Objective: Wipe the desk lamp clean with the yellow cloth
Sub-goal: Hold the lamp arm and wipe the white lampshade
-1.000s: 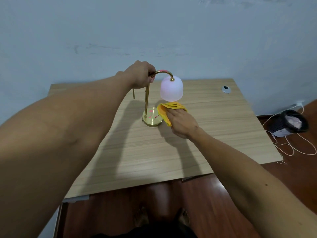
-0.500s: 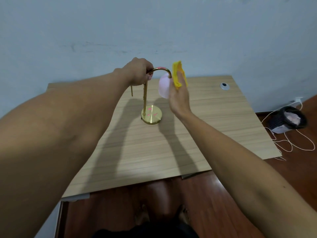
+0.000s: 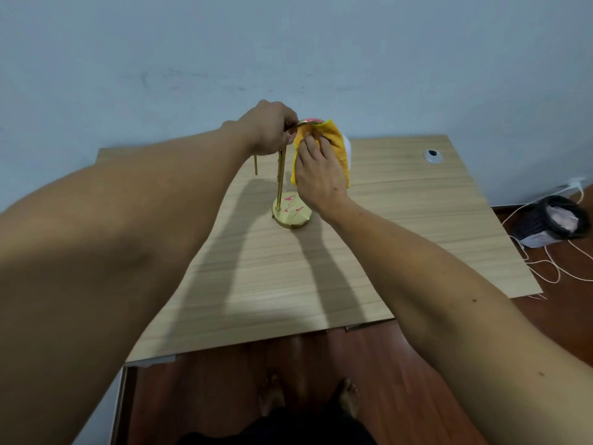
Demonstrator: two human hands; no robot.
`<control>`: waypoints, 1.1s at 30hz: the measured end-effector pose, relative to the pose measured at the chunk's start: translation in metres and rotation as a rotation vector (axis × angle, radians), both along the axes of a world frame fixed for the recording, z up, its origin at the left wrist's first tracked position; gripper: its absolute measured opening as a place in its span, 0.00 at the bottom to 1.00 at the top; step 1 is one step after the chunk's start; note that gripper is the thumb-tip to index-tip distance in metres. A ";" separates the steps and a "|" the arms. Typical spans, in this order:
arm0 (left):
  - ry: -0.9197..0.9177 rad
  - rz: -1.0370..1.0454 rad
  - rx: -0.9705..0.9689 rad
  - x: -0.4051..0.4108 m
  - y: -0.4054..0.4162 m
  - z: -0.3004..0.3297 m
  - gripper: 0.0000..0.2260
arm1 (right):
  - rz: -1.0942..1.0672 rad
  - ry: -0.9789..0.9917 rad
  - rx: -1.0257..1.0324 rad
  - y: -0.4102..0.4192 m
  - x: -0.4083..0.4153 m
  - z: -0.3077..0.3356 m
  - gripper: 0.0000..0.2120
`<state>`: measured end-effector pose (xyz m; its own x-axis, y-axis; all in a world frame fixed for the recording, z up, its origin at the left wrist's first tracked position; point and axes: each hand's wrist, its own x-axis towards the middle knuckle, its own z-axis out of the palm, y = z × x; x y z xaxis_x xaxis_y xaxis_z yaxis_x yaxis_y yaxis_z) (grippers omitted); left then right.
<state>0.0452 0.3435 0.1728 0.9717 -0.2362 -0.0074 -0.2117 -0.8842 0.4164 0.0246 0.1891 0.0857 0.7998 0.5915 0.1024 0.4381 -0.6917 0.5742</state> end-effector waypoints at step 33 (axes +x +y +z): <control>0.032 0.023 -0.004 -0.004 -0.001 0.005 0.05 | -0.081 0.109 0.820 -0.033 -0.034 -0.030 0.35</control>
